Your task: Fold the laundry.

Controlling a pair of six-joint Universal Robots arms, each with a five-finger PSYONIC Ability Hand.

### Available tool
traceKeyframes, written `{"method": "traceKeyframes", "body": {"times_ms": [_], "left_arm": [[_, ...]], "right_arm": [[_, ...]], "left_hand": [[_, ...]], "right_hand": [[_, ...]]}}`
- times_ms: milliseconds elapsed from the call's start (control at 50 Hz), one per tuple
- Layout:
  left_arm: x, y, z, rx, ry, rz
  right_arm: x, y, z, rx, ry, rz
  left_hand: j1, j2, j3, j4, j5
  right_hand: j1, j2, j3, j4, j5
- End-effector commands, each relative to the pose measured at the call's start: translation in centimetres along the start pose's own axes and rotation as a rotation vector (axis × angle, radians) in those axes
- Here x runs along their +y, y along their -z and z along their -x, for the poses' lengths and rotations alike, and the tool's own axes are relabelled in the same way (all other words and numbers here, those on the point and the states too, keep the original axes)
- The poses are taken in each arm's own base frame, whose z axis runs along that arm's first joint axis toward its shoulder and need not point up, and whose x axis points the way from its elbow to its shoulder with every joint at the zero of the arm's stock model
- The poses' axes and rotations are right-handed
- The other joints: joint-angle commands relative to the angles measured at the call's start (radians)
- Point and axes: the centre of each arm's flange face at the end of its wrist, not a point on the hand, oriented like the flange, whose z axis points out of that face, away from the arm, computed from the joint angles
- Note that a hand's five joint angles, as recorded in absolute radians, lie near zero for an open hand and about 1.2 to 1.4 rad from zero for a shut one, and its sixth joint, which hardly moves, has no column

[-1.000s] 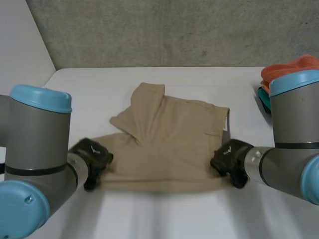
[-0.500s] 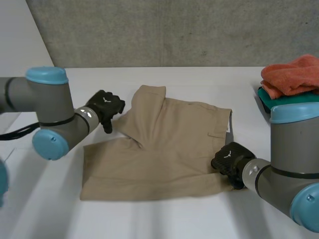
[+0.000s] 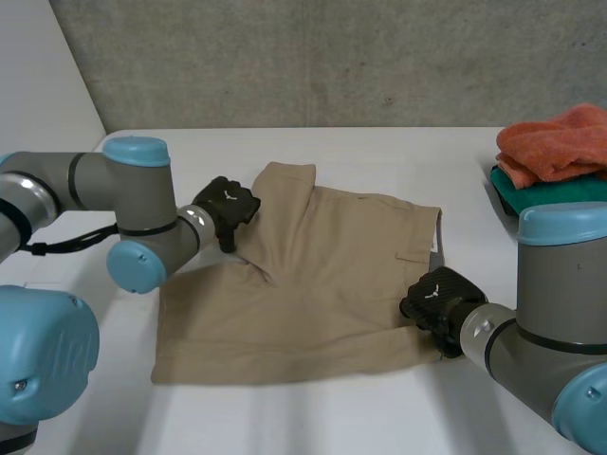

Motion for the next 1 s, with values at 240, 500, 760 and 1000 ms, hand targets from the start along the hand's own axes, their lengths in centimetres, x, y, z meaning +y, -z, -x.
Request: {"method": "traceKeyframes", "body": {"times_ms": [240,500,760,1000], "left_arm": [[-0.5,0.4,1.8,-0.245,-0.137,0.159],[-0.4,3.4,1.1,-0.286,-0.238,0.322],[-4.6,9.2,4.1,-0.345,0.032,0.243],[-2.3,18.6,-1.9,-0.005,0.214,0.320]], "right_arm": [[-0.5,0.7,0.0,0.011,0.007,-0.022],[-1.4,1.2,0.5,0.009,0.030,-0.051],[-1.9,1.6,-0.1,0.036,0.018,-0.072],[-2.3,1.4,-2.4,0.093,-0.200,-0.096]], "left_hand": [[0.771,0.774,0.773,0.779,0.781],[0.771,0.774,0.773,0.779,0.781],[-0.450,-0.448,-0.449,-0.443,-0.441],[-0.224,-0.221,-0.222,-0.216,-0.214]], "right_hand": [[0.270,0.200,0.196,0.198,0.197],[0.270,0.200,0.196,0.198,0.197],[0.270,0.200,0.196,0.198,0.197],[0.270,0.200,0.196,0.198,0.197]]}}
